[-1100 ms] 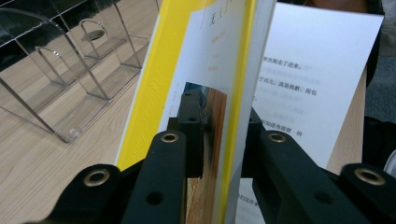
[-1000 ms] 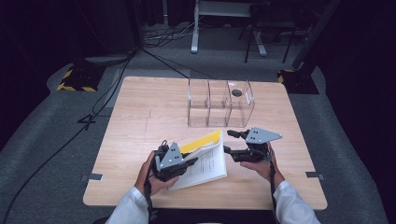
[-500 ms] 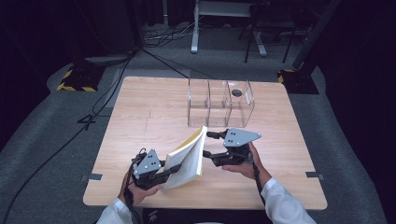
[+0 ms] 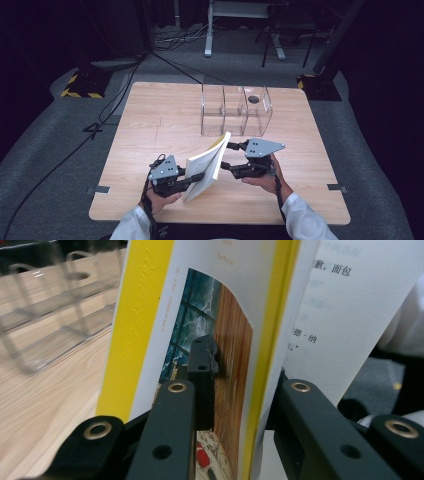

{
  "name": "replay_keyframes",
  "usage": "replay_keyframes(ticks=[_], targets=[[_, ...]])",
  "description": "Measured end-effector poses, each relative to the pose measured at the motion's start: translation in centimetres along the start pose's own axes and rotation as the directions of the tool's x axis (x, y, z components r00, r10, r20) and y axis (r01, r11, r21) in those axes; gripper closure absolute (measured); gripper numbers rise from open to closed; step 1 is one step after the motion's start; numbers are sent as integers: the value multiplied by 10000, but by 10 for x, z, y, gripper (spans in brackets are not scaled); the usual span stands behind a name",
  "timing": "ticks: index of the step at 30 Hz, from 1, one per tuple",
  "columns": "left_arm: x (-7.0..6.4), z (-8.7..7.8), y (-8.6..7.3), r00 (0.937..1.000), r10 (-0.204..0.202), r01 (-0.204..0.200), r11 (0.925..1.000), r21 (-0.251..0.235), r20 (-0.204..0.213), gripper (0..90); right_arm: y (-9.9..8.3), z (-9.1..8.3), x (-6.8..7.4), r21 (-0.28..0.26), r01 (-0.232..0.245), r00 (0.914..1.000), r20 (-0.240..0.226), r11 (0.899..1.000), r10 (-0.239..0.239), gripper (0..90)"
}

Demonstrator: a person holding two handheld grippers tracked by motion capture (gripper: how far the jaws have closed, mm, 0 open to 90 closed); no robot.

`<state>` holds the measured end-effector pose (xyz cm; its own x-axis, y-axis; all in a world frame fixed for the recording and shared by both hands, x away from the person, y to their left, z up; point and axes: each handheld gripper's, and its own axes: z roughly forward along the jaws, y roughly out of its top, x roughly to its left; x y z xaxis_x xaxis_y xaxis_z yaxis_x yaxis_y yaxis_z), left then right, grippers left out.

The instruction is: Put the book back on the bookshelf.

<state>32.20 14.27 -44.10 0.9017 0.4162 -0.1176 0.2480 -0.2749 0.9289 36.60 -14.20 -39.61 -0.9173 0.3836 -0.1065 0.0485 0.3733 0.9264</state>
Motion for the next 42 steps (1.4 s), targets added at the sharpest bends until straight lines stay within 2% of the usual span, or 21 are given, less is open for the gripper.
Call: replay_keyframes(ticks=[1,3,5,6,9,12,16,19,23,26,28,29,34,36,39,42], targets=[[-1,7,3,9999,66,-66,10000,-18,141,765,0,-3,-1,-68,-41,10000,29,10000,41,354],[-2,15,8,9995,278,-279,9996,40,172,764,0,-11,-4,-188,-105,9998,162,9998,108,355],[-2,24,11,9991,267,-266,9996,-40,314,765,-2,-23,-7,-279,-146,9992,360,9995,156,355],[-1,27,11,9989,245,-242,9997,-72,392,765,-2,-23,-7,-279,-146,9992,360,9995,156,355],[-2,34,15,9988,399,-398,9992,-45,301,764,-5,-31,-9,-264,-207,9985,499,9994,220,355],[0,37,16,9989,360,-357,9993,-91,313,763,-7,-32,-9,-269,-243,9986,457,9993,255,355],[4,38,17,9993,337,-334,9993,-183,189,763,-9,-27,-5,-34,-39,9979,645,10000,41,354],[6,34,16,9993,329,-326,9993,-188,165,737,-10,-23,-5,-87,-136,9979,625,9999,141,352],[7,25,15,9981,499,-495,9987,-116,366,665,-11,-15,-1,209,67,9973,736,9998,-82,353],[6,19,13,9979,541,-541,9985,9,358,624,-11,-11,3,324,254,9969,741,9992,-278,353],[6,15,11,9965,544,-547,9985,33,629,607,-10,-11,5,255,284,9973,675,9993,-301,353],[4,12,10,9954,665,-678,9976,159,695,593,-9,-11,6,228,278,9972,687,9994,-293,353],[-4,6,5,9957,832,-857,9944,620,419,471,-5,-10,9,267,480,9962,709,9985,-498,353],[-8,7,3,9949,837,-881,9929,796,567,379,-5,-9,9,319,473,9965,678,9984,-493,352],[-15,16,3,9948,894,-945,9892,1122,495,275,-7,-7,10,372,446,9967,666,9983,-470,352],[-25,25,3,9956,898,-922,9897,1098,261,234,-8,-5,11,412,485,9963,694,9980,-513,353]])
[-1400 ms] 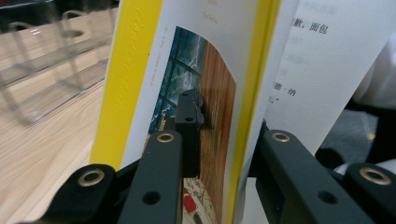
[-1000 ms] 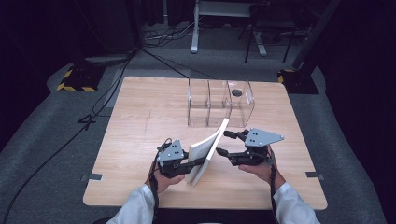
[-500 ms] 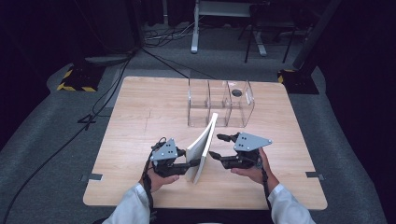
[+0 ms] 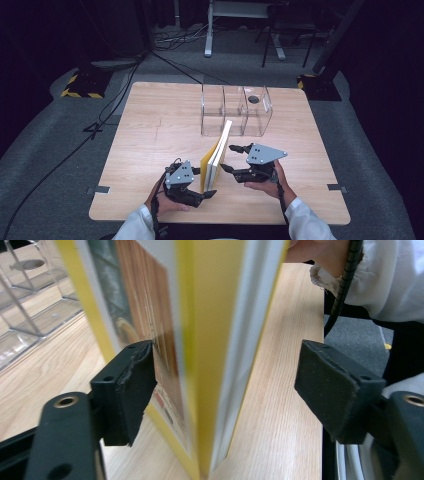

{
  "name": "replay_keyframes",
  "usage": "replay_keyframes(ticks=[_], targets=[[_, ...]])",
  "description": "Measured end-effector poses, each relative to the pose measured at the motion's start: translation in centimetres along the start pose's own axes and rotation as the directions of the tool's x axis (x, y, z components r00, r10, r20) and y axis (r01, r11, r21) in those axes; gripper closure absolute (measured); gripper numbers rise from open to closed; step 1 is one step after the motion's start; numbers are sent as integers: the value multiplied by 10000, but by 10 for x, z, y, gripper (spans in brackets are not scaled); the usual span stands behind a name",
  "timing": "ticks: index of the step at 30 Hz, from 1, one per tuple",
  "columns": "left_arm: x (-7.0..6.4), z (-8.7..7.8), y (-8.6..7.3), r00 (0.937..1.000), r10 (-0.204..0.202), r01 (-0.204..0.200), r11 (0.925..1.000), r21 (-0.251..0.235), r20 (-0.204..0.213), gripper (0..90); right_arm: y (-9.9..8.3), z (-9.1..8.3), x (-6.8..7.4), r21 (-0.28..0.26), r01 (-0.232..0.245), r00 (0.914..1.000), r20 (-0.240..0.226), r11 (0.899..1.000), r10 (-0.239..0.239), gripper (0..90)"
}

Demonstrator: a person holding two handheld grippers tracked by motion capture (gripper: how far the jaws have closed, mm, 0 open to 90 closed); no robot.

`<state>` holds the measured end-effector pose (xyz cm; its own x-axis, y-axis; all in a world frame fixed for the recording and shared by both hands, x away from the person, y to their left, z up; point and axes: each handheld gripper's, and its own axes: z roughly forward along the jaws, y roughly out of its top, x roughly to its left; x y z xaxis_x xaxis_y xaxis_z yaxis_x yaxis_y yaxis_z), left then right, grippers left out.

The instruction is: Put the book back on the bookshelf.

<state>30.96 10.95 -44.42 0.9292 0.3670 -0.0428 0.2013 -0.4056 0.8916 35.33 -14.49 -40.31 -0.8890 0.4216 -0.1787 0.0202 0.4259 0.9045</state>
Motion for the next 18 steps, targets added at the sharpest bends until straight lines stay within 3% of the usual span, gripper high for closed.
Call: replay_keyframes(ticks=[5,9,11,12,14,18], targets=[[-12,10,3,9954,122,-125,9999,-26,-946,203,0,2,1,7,58,9999,101,10000,-58,347],[-12,14,3,9874,-186,163,9997,-158,-1568,291,-1,1,2,-47,-25,9999,152,10000,26,341],[-11,15,3,9819,-238,217,9997,-131,-1881,384,-1,2,2,-66,-52,9998,176,10000,54,337],[-10,14,2,9804,-320,284,9994,-212,-1944,434,-1,2,2,-68,-59,9998,180,10000,60,334],[-6,11,0,9839,-463,404,9985,-378,-1728,508,-2,1,2,-98,-108,9997,225,9999,110,333],[-1,5,-3,9870,-397,330,9984,-453,-1559,642,-4,-1,-1,-186,-269,9993,265,9995,274,327]])
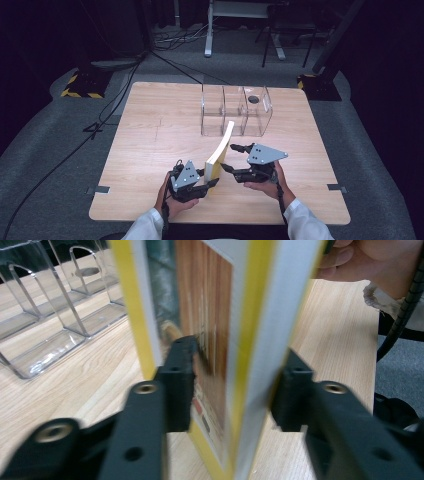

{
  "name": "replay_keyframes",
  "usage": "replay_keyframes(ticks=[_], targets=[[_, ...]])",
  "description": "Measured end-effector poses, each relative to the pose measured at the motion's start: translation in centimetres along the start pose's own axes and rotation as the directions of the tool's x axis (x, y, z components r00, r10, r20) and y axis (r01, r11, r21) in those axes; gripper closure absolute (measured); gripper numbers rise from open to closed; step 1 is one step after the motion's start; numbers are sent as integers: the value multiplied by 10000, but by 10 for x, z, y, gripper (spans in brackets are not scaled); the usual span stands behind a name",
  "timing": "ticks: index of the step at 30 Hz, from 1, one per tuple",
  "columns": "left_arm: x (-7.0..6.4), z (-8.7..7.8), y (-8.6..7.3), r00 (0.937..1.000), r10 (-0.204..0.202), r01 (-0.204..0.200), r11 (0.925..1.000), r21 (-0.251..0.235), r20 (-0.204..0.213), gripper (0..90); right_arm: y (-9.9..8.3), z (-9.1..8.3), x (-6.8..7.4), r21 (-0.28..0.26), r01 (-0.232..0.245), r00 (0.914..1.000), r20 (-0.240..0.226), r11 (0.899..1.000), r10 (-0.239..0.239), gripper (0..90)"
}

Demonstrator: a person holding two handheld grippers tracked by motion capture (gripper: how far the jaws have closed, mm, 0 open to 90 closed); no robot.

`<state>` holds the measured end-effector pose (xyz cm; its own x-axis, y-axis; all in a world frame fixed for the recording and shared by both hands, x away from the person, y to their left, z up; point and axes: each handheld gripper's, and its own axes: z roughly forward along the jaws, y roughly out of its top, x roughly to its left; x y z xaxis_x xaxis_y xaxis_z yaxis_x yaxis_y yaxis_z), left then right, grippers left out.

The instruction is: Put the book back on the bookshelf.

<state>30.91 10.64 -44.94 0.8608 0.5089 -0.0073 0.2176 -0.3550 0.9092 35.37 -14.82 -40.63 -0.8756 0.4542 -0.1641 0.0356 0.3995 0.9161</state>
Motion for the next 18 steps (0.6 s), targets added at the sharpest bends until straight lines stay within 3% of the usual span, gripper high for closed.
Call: replay_keyframes(ticks=[4,7,12,18], targets=[[6,-4,-2,10000,1,-1,10000,-4,61,727,-4,-6,-2,-86,-88,9999,120,9999,89,328],[14,-9,-5,9988,-35,36,10000,-16,493,750,-12,-15,-12,-23,-288,9989,356,9996,289,328],[12,-13,-5,9905,531,-547,9985,91,1272,750,-26,-26,-26,34,-660,9967,475,9978,658,315],[15,-18,-7,9772,592,-625,9980,99,2039,749,-29,-28,-31,-19,-671,9969,-413,9977,669,274]])
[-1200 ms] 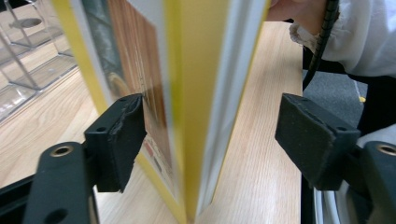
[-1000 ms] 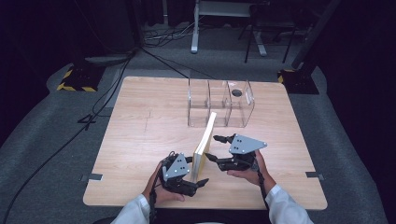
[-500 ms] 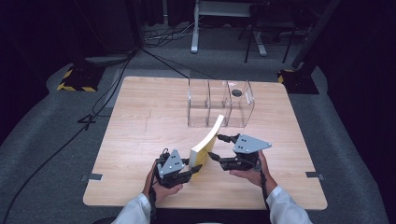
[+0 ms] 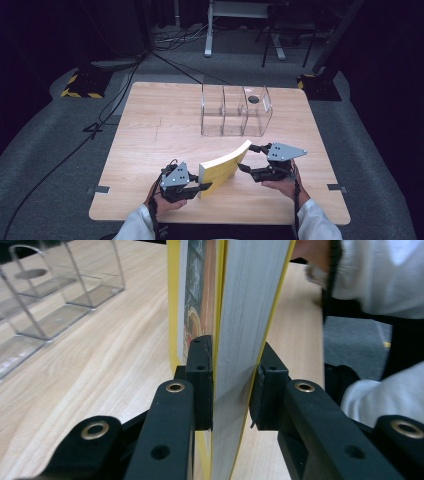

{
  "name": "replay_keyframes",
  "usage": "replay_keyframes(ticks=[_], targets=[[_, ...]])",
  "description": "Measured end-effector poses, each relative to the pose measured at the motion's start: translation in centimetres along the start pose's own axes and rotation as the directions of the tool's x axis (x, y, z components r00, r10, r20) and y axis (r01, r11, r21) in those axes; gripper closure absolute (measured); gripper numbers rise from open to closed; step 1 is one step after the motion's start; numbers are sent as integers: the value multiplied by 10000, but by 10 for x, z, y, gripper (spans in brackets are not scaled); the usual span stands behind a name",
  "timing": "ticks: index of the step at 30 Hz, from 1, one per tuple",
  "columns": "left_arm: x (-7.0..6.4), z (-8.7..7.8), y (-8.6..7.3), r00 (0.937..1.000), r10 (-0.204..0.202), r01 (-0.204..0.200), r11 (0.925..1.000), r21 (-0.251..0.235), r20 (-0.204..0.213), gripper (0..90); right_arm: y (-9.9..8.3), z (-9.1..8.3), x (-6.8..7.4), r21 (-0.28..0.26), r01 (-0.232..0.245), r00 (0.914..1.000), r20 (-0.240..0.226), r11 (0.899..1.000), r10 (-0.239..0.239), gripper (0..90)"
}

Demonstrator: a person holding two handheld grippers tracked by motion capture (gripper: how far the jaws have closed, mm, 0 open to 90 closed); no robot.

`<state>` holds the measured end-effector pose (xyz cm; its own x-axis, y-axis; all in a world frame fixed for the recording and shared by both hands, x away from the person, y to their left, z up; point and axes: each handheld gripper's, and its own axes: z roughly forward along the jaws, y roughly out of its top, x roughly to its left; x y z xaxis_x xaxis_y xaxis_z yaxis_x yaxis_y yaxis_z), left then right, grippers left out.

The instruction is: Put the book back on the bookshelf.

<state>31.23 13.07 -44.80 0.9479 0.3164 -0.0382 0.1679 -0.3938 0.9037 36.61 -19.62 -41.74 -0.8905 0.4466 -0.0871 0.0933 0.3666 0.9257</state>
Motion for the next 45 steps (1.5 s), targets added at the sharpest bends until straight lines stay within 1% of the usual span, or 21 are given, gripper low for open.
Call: replay_keyframes(ticks=[3,5,9,11,12,13,15,16,18,19,22,24,27,31,35,36,38,39,40,42,45], targets=[[3,-4,-2,9999,9,-9,10000,37,101,749,-1,4,-3,-45,-38,9989,-460,10000,36,268],[4,-6,-2,9998,-38,37,10000,55,212,748,-2,11,-5,-26,-192,9952,-957,9998,188,261],[6,-10,-4,9994,55,-58,9999,99,329,749,-5,23,-3,324,-60,9873,-1585,9995,110,247],[6,-11,-4,9992,113,-120,9998,154,390,749,-7,30,1,554,127,9816,-1910,9984,-19,252],[6,-11,-4,9992,113,-120,9998,154,390,749,-7,30,1,554,127,9816,-1910,9984,-19,252],[6,-11,-3,9991,147,-155,9997,187,392,749,-7,31,3,588,184,9797,-2002,9981,-62,266],[7,-12,-3,9994,165,-171,9996,206,308,747,-7,34,8,644,429,9724,-2319,9970,-269,347],[7,-12,-4,9995,174,-180,9996,223,246,746,-7,34,10,633,513,9702,-2400,9967,-347,361],[9,-13,-4,9997,174,-179,9995,268,176,741,-8,34,12,651,612,9705,-2368,9960,-442,364],[10,-14,-4,9999,119,-121,9996,270,86,741,-8,32,12,636,573,9703,-2385,9963,-406,397],[12,-15,-6,9999,58,-55,9996,259,-99,719,-11,27,9,499,473,9635,-2659,9976,-323,468],[13,-16,-7,9998,-5,10,9996,292,-193,707,-12,24,9,465,555,9589,-2810,9974,-403,483],[12,-17,-8,9992,81,-65,9992,404,-404,678,-12,19,13,440,769,9556,-2882,9961,-610,522],[11,-19,-11,9989,149,-126,9987,503,-443,665,-13,13,17,297,997,9439,-3192,9946,-851,591],[8,-18,-13,9988,199,-172,9980,604,-450,664,-12,10,21,182,1131,9397,-3267,9934,-1010,623],[6,-18,-14,9988,148,-120,9981,602,-471,660,-10,7,23,-81,1150,9354,-3357,9933,-1110,646],[5,-16,-17,9985,233,-197,9973,706,-497,658,-7,6,25,-230,1173,9304,-3470,9928,-1179,659],[5,-16,-17,9985,233,-197,9973,706,-497,655,-7,6,25,-230,1173,9304,-3470,9928,-1179,659],[4,-15,-18,9983,235,-195,9971,733,-541,653,-6,6,29,-334,1261,9252,-3566,9915,-1297,666],[3,-15,-19,9981,218,-177,9973,712,-575,651,-6,6,30,-355,1259,9248,-3576,9914,-1302,678],[5,-12,-20,9975,156,-115,9981,597,-689,639,-6,7,33,-432,1284,9254,-3540,9908,-1353,728]])
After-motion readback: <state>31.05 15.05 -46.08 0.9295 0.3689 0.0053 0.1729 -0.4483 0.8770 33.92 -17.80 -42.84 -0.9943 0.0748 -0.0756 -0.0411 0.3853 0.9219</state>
